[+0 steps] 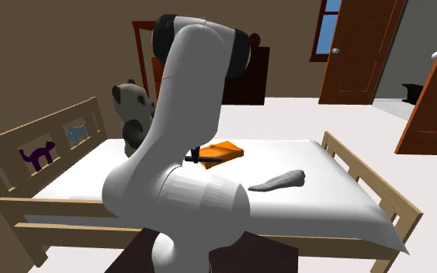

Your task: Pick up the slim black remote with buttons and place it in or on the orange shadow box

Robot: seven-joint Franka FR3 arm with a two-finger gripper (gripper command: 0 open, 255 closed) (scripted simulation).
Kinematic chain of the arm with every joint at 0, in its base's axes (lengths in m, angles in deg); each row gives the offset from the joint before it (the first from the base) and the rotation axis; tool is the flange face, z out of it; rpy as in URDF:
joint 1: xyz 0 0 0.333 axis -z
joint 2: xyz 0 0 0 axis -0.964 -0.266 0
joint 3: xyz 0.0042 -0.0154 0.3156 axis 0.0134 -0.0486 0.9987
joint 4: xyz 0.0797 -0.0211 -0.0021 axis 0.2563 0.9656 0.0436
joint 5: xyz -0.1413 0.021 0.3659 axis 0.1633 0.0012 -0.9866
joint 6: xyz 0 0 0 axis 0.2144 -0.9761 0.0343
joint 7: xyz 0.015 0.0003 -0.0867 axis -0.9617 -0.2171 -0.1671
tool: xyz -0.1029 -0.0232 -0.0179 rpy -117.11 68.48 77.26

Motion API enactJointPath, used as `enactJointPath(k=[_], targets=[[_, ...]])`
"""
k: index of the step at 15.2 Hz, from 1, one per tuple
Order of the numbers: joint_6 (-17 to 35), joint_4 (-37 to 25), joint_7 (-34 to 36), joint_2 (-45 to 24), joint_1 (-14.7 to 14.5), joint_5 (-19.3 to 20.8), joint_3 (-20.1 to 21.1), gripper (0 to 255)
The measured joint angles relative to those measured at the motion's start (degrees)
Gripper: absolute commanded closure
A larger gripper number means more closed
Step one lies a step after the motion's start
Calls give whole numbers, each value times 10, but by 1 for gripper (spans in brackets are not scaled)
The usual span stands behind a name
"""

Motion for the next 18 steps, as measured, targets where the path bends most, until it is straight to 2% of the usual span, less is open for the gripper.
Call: enactJointPath(k=[10, 12, 16, 18], targets=[[-51, 1, -21, 55, 17, -30, 21, 255], [-64, -28, -26, 38, 16, -27, 18, 255], [-107, -138, -43, -31, 7, -16, 3, 255], [-138, -214, -57, -76, 1, -11, -5, 255]])
